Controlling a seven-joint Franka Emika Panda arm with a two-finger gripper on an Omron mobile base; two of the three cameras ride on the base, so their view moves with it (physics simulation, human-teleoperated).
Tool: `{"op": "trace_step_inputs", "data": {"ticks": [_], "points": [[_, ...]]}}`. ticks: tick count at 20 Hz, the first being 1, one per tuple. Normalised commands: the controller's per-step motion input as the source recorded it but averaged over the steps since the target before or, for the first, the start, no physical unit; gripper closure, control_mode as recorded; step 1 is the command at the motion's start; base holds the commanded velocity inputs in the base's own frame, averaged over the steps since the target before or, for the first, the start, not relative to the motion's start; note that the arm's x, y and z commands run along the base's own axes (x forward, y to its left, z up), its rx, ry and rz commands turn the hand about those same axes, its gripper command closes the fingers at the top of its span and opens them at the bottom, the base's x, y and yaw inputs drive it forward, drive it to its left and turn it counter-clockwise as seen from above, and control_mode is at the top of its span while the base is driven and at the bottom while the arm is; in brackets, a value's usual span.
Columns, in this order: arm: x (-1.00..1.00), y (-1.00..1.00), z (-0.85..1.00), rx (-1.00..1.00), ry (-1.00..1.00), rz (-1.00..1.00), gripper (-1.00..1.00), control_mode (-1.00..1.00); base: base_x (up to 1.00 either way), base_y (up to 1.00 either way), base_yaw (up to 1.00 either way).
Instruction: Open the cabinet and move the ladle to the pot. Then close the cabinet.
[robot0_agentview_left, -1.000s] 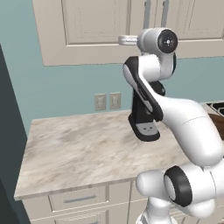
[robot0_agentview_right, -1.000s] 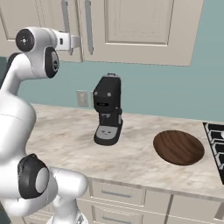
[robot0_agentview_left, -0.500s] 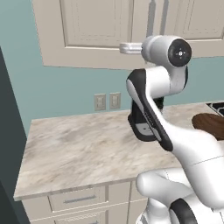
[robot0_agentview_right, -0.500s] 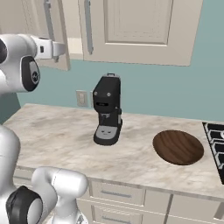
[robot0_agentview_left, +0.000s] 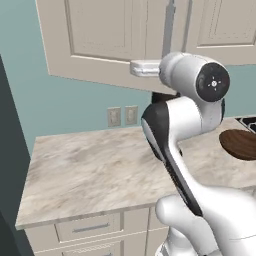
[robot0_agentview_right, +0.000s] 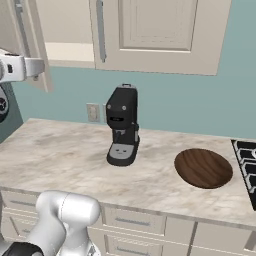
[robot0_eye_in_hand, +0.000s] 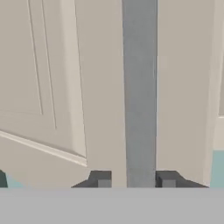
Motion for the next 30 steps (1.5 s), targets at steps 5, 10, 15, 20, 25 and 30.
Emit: {"op": "trace_step_inputs", "data": {"ticks": [5,10,15,20,25,30], "points": [[-0.98,0.54,0.12,0.0,0.05,0.0,1.0,-1.0,0.0,0.0,0.0],[-0.66,0.39,0.03,0.0,0.11,0.0,-1.0,-1.0,0.0,0.0,0.0],[-0.73,-0.16,0.05,0.04,0.09,0.0,-1.0,-1.0,0.0,0.0,0.0],[-0.79,-0.97,0.11,0.11,0.0,-0.01,-1.0,-1.0,0.0,0.0,0.0],[0.17,-1.0,0.0,0.27,0.01,0.02,-1.0,-1.0,0.0,0.0,0.0],[0.74,-0.8,0.0,0.39,0.09,0.11,-1.0,-1.0,0.0,0.0,0.0]]}}
